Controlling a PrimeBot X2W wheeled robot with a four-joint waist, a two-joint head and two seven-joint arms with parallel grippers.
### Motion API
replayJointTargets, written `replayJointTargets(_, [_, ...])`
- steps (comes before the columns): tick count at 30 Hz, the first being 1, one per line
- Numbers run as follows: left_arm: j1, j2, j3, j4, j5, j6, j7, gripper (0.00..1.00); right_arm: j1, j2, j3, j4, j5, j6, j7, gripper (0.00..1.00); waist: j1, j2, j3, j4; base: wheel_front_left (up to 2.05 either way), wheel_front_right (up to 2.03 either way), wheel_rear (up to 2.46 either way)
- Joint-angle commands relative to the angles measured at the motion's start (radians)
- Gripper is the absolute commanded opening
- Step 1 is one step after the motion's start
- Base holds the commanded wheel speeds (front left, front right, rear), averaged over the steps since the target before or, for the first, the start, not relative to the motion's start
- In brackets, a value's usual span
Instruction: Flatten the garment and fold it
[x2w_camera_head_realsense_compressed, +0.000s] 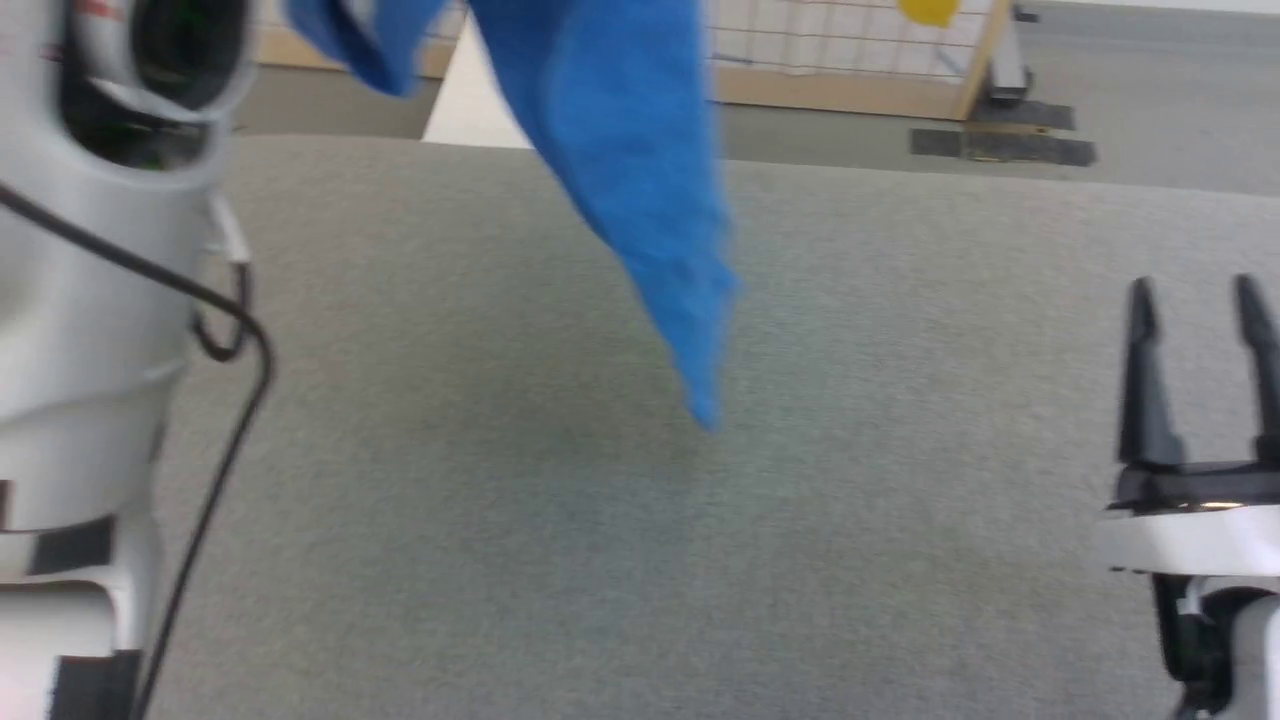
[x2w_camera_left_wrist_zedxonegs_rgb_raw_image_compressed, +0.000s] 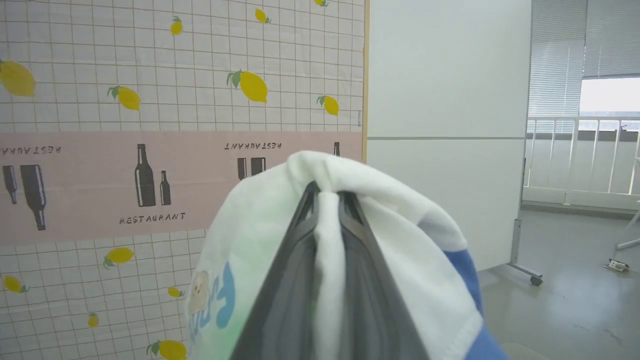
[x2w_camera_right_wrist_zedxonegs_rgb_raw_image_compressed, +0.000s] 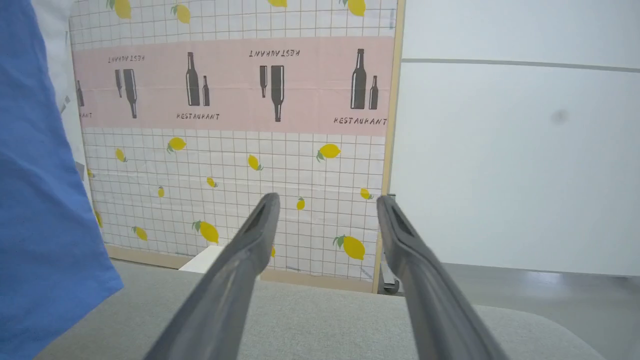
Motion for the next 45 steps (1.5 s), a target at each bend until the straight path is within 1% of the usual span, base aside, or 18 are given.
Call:
replayJointTargets(1, [-0.004, -0.022, -0.016, -0.011, -0.005, 0.006, 0.003, 0.00, -0.006, 0.000, -0.016, -0.012, 0.007, -0.002, -0.007, 1.00, 0.0001, -0.0001, 0.002, -0.050, 0.00, 0.00, 0.00])
replayJointTargets(3, [0.021, -0.049, -0.040, -0.022, -0.011, 0.011, 0.003, 0.00, -0.009, 0.000, -0.036, -0.022, 0.008, -0.002, -0.009, 1.00, 0.0001, -0.0001, 0.012, -0.066, 0.00, 0.00, 0.00])
replayJointTargets(7, [0.134, -0.110, -0.094, -0.048, -0.036, 0.020, -0.017, 0.00, -0.012, 0.000, -0.067, -0.028, 0.014, -0.002, -0.011, 1.00, 0.0001, -0.0001, 0.037, -0.108, 0.00, 0.00, 0.00])
replayJointTargets(12, [0.313, -0.157, -0.178, -0.050, -0.037, 0.022, -0.071, 0.00, -0.012, 0.000, -0.078, -0.031, 0.025, -0.002, -0.014, 1.00, 0.0001, -0.0001, 0.073, -0.148, 0.00, 0.00, 0.00])
replayJointTargets(14, [0.378, -0.155, -0.227, -0.025, -0.007, 0.012, -0.099, 0.00, -0.014, 0.000, -0.075, -0.032, 0.028, -0.002, -0.014, 1.00, 0.0001, -0.0001, 0.089, -0.161, 0.00, 0.00, 0.00])
replayJointTargets(18, [0.501, -0.148, -0.318, 0.093, 0.046, 0.011, -0.137, 0.00, -0.023, 0.000, -0.064, -0.030, 0.036, -0.002, -0.016, 1.00, 0.0001, -0.0001, 0.121, -0.183, 0.00, 0.00, 0.00])
replayJointTargets(21, [0.565, -0.137, -0.397, 0.220, 0.072, -0.005, -0.109, 0.00, -0.031, 0.000, -0.050, -0.024, 0.039, -0.002, -0.018, 1.00, 0.0001, -0.0001, 0.142, -0.192, 0.00, 0.00, 0.00])
replayJointTargets(23, [0.585, -0.132, -0.436, 0.293, 0.085, -0.023, -0.096, 0.00, -0.036, 0.000, -0.040, -0.017, 0.040, -0.002, -0.019, 1.00, 0.0001, -0.0001, 0.152, -0.195, 0.00, 0.00, 0.00])
replayJointTargets(25, [0.596, -0.144, -0.439, 0.346, 0.081, -0.023, -0.109, 0.00, -0.040, 0.000, -0.036, -0.011, 0.040, -0.002, -0.020, 1.00, 0.0001, -0.0001, 0.157, -0.193, 0.00, 0.00, 0.00])
replayJointTargets(26, [0.589, -0.158, -0.432, 0.378, 0.084, -0.024, -0.145, 0.45, -0.040, 0.000, -0.035, -0.005, 0.037, -0.002, -0.020, 1.00, 0.0001, -0.0001, 0.156, -0.184, 0.00, 0.00, 0.00])
replayJointTargets(27, [0.585, -0.165, -0.424, 0.386, 0.081, -0.025, -0.164, 1.00, -0.038, 0.000, -0.034, -0.002, 0.035, -0.002, -0.020, 1.00, 0.0001, -0.0001, 0.154, -0.179, 0.00, 0.00, 0.00])
replayJointTargets(29, [0.572, -0.177, -0.395, 0.389, 0.073, -0.022, -0.216, 1.00, -0.035, 0.000, -0.033, 0.003, 0.032, -0.002, -0.018, 1.00, 0.0001, -0.0001, 0.142, -0.166, 0.00, 0.00, 0.00])
replayJointTargets(31, [0.564, -0.176, -0.368, 0.376, 0.068, -0.024, -0.266, 1.00, -0.031, 0.000, -0.030, 0.008, 0.030, -0.002, -0.016, 1.00, 0.0001, -0.0001, 0.125, -0.154, 0.00, 0.00, 0.00])
replayJointTargets(34, [0.572, -0.152, -0.312, 0.324, 0.058, -0.010, -0.345, 1.00, -0.021, 0.000, -0.023, 0.016, 0.030, -0.002, -0.013, 1.00, 0.0001, -0.0001, 0.093, -0.136, 0.00, 0.00, 0.00])
replayJointTargets(37, [0.612, -0.096, -0.246, 0.240, 0.062, 0.029, -0.430, 1.00, -0.006, 0.000, -0.017, 0.021, 0.032, -0.002, -0.008, 1.00, 0.0001, -0.0001, 0.061, -0.120, 0.00, 0.00, 0.00])
replayJointTargets(40, [0.680, -0.020, -0.193, 0.154, 0.095, 0.084, -0.510, 1.00, 0.011, 0.000, -0.015, 0.023, 0.033, -0.002, -0.004, 1.00, 0.0001, -0.0001, 0.035, -0.110, 0.00, 0.00, 0.00])
replayJointTargets(42, [0.757, 0.026, -0.146, 0.086, 0.103, 0.128, -0.555, 1.00, 0.025, 0.000, -0.013, 0.022, 0.035, -0.002, -0.001, 1.00, 0.0001, -0.0001, 0.022, -0.104, 0.00, 0.00, 0.00])
replayJointTargets(45, [0.868, 0.072, -0.103, -0.009, 0.120, 0.153, -0.589, 1.00, 0.044, 0.000, -0.008, 0.019, 0.033, -0.002, 0.004, 1.00, 0.0001, -0.0001, 0.014, -0.096, 0.00, 0.00, 0.00])
